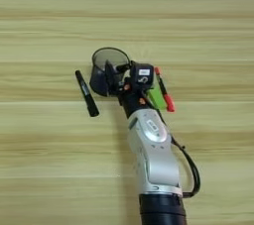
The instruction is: Move the objects on the table
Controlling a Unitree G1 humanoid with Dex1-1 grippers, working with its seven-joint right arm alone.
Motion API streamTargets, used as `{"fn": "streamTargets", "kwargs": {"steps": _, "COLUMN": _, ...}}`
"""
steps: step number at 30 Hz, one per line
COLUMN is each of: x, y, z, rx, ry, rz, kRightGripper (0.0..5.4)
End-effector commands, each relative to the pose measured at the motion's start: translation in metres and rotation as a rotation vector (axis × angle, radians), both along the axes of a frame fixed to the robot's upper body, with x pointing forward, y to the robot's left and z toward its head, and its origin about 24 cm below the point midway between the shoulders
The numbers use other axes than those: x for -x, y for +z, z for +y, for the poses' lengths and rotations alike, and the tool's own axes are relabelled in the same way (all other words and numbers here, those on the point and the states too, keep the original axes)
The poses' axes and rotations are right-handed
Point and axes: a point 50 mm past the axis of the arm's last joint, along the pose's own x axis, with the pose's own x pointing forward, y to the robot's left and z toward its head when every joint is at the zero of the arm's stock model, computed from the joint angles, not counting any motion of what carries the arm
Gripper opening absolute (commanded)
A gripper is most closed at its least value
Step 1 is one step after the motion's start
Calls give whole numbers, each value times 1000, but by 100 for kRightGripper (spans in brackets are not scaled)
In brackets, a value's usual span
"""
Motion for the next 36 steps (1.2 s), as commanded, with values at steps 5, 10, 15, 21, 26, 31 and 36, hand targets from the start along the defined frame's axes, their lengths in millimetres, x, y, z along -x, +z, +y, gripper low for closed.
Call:
{"fn": "streamTargets", "kwargs": {"steps": 5, "x": -10, "y": 26, "z": 2, "rx": 10, "ry": 10, "rz": -115, "kRightGripper": 215}}
{"fn": "streamTargets", "kwargs": {"steps": 10, "x": -10, "y": 26, "z": 3, "rx": 11, "ry": 11, "rz": -115, "kRightGripper": 163}}
{"fn": "streamTargets", "kwargs": {"steps": 15, "x": -10, "y": 27, "z": 3, "rx": 11, "ry": 12, "rz": -119, "kRightGripper": 99}}
{"fn": "streamTargets", "kwargs": {"steps": 21, "x": -10, "y": 30, "z": 4, "rx": 14, "ry": 17, "rz": -131, "kRightGripper": 72}}
{"fn": "streamTargets", "kwargs": {"steps": 26, "x": -10, "y": 32, "z": 4, "rx": 16, "ry": 18, "rz": -136, "kRightGripper": 72}}
{"fn": "streamTargets", "kwargs": {"steps": 31, "x": -9, "y": 34, "z": 3, "rx": 17, "ry": 17, "rz": -144, "kRightGripper": 72}}
{"fn": "streamTargets", "kwargs": {"steps": 36, "x": -9, "y": 37, "z": 3, "rx": 19, "ry": 17, "rz": -154, "kRightGripper": 72}}
